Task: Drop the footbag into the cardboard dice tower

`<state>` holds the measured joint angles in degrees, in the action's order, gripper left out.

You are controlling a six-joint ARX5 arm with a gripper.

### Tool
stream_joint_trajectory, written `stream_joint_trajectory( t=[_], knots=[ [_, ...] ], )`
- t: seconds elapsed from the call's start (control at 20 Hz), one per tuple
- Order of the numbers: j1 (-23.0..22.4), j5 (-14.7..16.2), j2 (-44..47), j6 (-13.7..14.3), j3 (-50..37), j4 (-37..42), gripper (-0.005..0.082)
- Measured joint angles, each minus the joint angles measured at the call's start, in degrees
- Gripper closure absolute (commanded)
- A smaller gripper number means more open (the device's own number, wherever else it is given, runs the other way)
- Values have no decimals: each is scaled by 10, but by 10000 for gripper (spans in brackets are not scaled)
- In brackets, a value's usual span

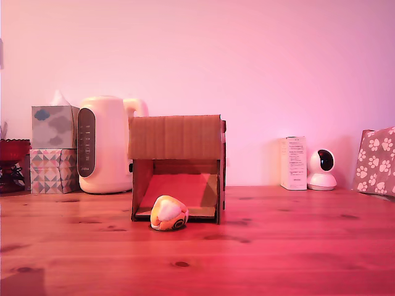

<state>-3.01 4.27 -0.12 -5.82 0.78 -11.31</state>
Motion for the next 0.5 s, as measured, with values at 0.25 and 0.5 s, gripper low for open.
stream_joint_trajectory(
  t=[0.25,0.5],
  knots=[
    [0,0,0,0,0,0,793],
    [0,3,0,0,0,6,793]
  ],
)
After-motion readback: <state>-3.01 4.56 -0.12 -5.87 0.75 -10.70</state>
